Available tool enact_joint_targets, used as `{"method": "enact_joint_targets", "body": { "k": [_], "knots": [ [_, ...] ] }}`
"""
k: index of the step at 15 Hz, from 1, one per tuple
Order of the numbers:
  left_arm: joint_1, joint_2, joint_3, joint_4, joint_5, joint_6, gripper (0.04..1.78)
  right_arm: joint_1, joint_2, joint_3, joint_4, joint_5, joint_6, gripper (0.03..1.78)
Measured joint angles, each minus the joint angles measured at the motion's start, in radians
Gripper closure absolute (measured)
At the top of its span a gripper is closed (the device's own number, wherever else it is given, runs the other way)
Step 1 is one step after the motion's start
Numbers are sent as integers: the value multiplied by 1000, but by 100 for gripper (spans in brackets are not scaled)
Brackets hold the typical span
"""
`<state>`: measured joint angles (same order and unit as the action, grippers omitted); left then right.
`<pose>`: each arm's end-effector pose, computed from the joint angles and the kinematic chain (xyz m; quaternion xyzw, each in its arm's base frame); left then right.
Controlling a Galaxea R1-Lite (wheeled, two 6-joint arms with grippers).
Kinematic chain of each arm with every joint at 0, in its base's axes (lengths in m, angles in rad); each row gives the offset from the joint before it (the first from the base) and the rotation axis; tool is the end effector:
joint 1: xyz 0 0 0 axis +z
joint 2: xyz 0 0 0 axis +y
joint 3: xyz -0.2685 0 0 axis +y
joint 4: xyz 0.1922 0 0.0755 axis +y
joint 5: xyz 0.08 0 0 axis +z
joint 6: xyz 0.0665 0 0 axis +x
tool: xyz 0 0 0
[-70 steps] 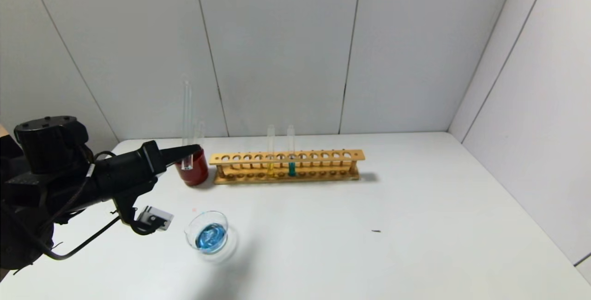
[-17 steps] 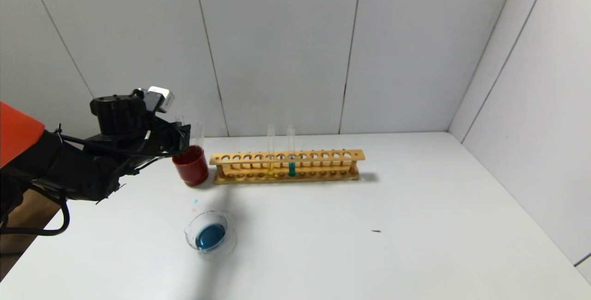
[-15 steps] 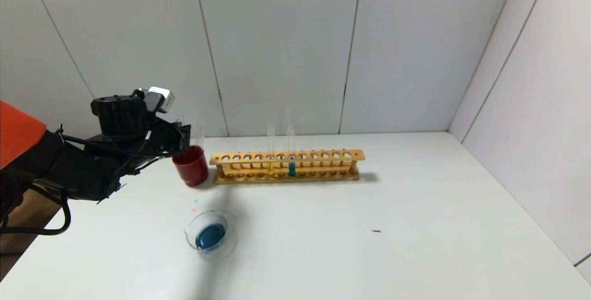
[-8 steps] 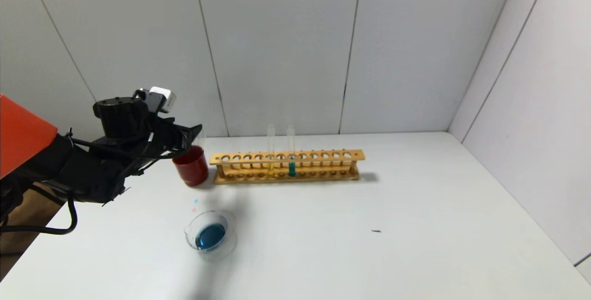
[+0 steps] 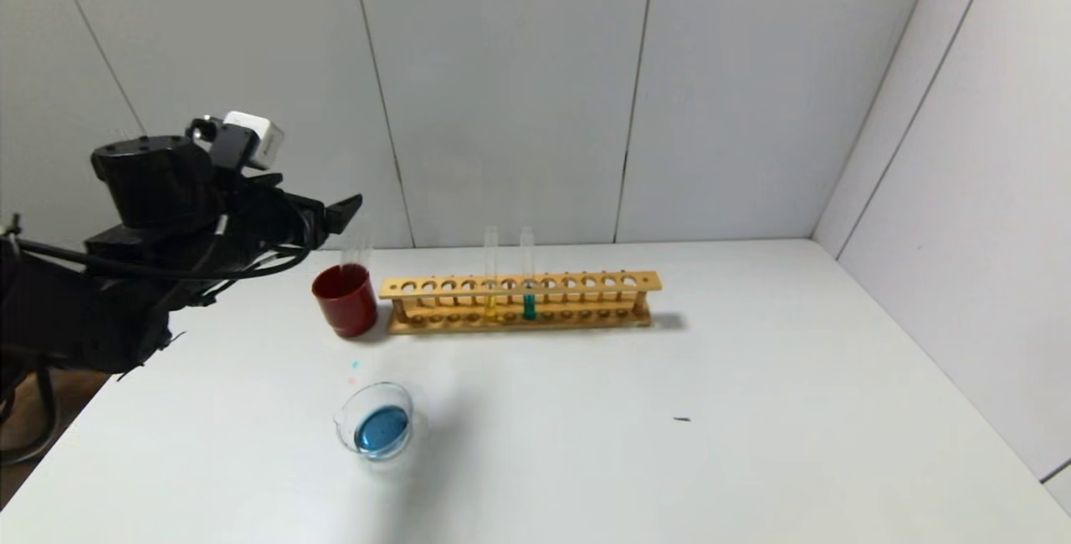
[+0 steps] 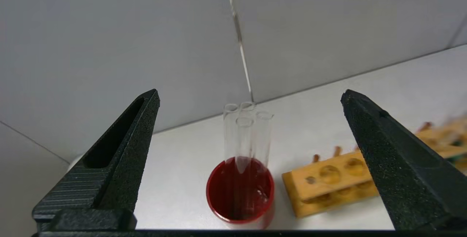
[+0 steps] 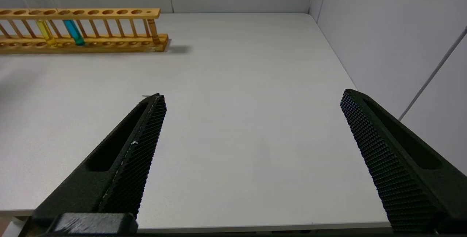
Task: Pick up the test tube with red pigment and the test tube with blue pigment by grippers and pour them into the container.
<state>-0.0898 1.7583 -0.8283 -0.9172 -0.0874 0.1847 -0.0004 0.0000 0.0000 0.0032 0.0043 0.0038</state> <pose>0.3697 -0.0391 0.1530 0.0919 -0.0018 -0.0887 0.9918 0.0702 0.0003 0.0750 0.0019 0.0016 0.0019 1.0000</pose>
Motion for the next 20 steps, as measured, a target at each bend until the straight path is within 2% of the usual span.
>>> {"method": "enact_joint_targets", "body": {
  "k": [4, 7, 11, 13, 16, 18, 20],
  "knots": [
    [-34, -393, 248, 40, -2, 20, 7, 0, 0, 0, 0, 0, 0, 6],
    [-44, -764, 424, 150, -4, 24, 7, 0, 0, 0, 0, 0, -1, 6],
    [-3, -1215, 623, 381, -1, 15, 7, 0, 0, 0, 0, 0, 0, 6],
    [30, -1386, 754, 405, -13, 8, 7, 0, 0, 0, 0, 0, 0, 6],
    [75, -1582, 817, 475, -70, 7, 7, 0, 0, 0, 0, 0, 0, 6],
    [87, -1665, 825, 648, -65, 11, 7, 0, 0, 0, 0, 0, 0, 6],
    [92, -1716, 827, 834, 13, 5, 7, 0, 0, 0, 0, 0, 0, 6]
  ]
}}
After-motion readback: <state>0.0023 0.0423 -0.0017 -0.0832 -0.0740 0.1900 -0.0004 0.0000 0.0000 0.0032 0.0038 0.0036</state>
